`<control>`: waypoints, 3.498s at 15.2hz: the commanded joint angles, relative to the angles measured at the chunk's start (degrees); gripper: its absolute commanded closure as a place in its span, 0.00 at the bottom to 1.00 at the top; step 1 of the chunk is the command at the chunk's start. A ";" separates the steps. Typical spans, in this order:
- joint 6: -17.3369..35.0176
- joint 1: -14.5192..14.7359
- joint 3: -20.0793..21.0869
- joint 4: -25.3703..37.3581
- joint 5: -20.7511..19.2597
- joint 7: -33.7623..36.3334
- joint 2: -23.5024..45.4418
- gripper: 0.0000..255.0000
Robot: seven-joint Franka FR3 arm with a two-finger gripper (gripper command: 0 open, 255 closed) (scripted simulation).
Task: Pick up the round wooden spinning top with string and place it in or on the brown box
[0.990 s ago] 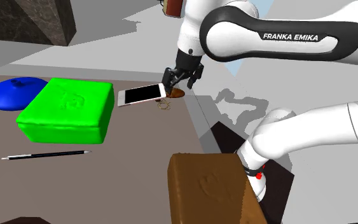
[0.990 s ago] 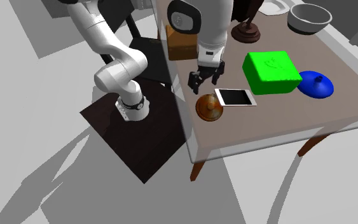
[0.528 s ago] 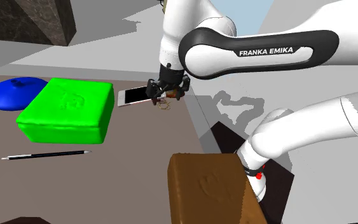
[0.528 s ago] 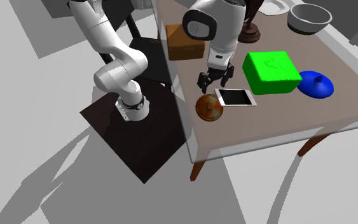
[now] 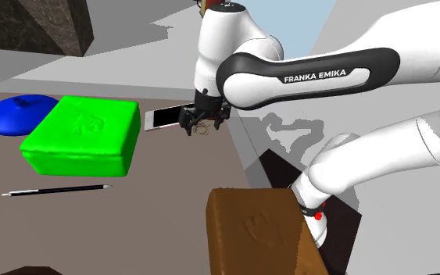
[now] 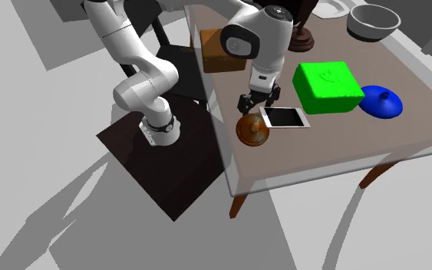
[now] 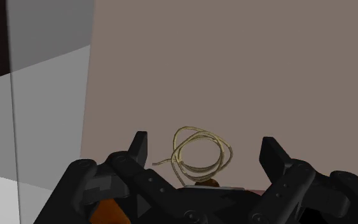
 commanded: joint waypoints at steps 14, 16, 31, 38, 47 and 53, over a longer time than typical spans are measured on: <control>0.11 0.00 0.03 -0.07 0.01 0.01 0.02 1.00; -1.57 0.02 -0.41 1.08 -0.08 -0.17 -0.51 1.00; -13.43 -0.40 -3.08 11.17 -1.22 -0.96 -2.31 1.00; -18.68 -0.81 -3.97 16.66 -1.91 -1.10 -2.05 1.00; -24.95 -1.42 -4.73 24.05 -2.81 -1.08 -0.87 1.00; -27.98 2.39 -1.68 20.75 1.52 4.18 -7.94 1.00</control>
